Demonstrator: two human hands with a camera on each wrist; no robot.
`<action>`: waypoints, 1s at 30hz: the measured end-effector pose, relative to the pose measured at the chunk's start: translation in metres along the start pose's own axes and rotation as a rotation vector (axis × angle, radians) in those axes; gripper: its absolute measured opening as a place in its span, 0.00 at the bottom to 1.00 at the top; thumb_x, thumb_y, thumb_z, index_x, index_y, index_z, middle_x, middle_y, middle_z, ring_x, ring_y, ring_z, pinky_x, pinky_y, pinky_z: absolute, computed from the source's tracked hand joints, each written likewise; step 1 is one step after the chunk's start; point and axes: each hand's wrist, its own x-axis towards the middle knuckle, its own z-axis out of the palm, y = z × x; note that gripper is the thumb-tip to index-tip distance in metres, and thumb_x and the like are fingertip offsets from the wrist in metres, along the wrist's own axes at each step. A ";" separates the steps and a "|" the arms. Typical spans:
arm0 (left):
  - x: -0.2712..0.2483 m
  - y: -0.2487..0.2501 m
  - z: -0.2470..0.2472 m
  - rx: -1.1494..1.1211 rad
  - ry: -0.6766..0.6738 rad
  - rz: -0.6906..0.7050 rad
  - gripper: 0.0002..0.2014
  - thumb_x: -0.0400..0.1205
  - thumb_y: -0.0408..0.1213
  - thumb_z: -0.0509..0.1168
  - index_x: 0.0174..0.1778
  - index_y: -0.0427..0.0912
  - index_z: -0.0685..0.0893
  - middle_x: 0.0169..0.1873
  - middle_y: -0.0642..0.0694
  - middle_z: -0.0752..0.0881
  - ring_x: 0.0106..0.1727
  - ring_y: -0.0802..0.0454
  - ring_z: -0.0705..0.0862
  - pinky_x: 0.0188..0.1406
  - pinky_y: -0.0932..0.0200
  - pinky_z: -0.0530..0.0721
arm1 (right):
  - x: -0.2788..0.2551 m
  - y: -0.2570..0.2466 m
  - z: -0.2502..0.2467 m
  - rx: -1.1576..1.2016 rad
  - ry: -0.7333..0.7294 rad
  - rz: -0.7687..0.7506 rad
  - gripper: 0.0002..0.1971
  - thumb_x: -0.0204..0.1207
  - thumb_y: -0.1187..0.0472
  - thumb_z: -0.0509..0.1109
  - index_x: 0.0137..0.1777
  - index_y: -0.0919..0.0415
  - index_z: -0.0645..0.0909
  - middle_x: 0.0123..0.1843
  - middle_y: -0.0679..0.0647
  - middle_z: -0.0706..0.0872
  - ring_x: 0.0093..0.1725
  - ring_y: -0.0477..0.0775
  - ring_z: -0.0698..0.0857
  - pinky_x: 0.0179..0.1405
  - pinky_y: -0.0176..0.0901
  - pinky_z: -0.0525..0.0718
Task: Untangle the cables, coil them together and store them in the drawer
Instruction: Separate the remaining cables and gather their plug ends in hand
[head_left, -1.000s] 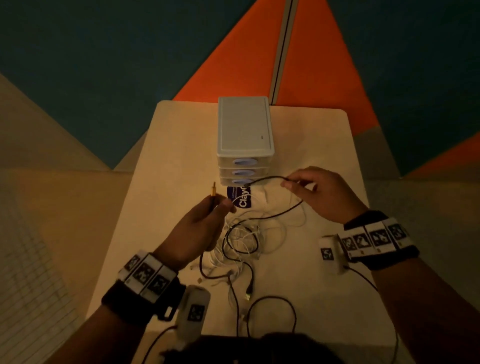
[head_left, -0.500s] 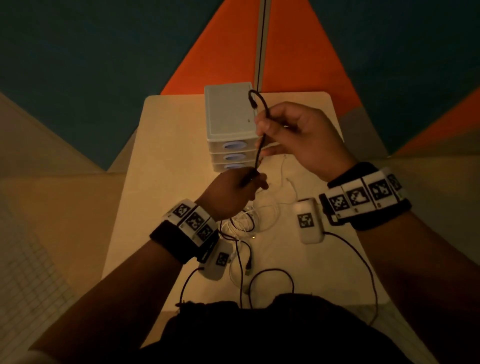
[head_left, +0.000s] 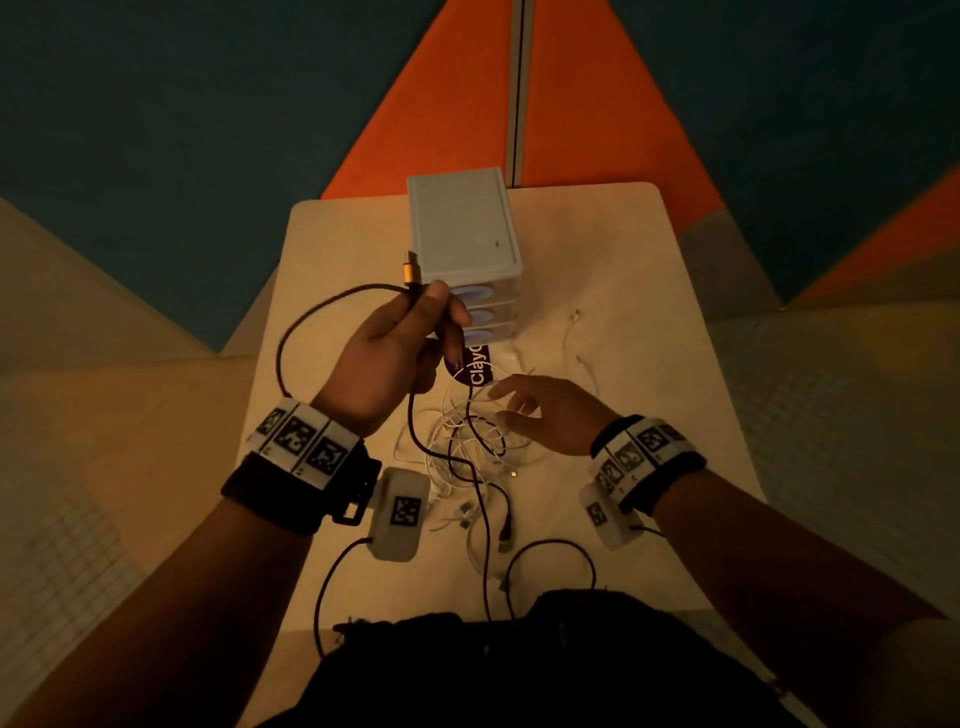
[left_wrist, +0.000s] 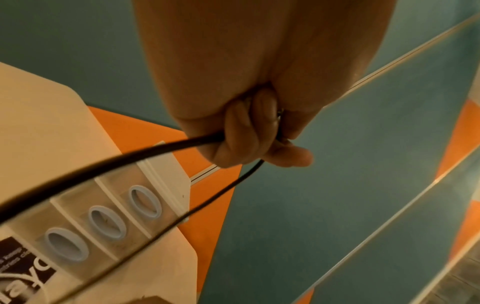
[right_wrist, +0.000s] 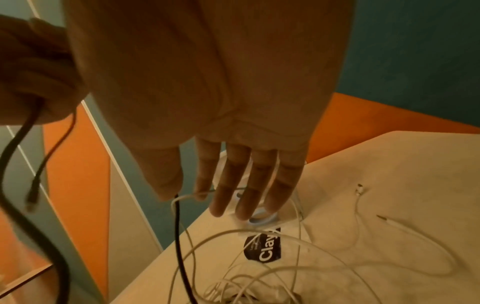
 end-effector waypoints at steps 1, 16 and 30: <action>-0.001 0.001 0.000 0.001 0.000 0.007 0.19 0.93 0.46 0.51 0.47 0.40 0.82 0.27 0.46 0.79 0.22 0.50 0.61 0.22 0.57 0.59 | 0.002 0.000 0.002 -0.024 0.017 -0.012 0.13 0.80 0.48 0.75 0.61 0.50 0.85 0.49 0.48 0.85 0.49 0.50 0.85 0.53 0.45 0.83; -0.014 0.020 -0.010 -0.091 -0.005 0.232 0.20 0.91 0.46 0.47 0.43 0.54 0.83 0.29 0.48 0.80 0.23 0.42 0.56 0.22 0.51 0.56 | 0.003 0.009 0.003 -0.134 -0.096 0.067 0.20 0.78 0.50 0.74 0.70 0.46 0.79 0.52 0.43 0.88 0.52 0.47 0.86 0.56 0.43 0.83; -0.021 0.004 -0.026 -0.193 0.053 0.258 0.17 0.83 0.62 0.62 0.38 0.54 0.84 0.23 0.55 0.65 0.24 0.56 0.57 0.22 0.58 0.57 | 0.028 -0.003 -0.003 0.051 0.161 -0.034 0.07 0.78 0.55 0.78 0.53 0.54 0.92 0.52 0.49 0.92 0.51 0.48 0.87 0.56 0.42 0.84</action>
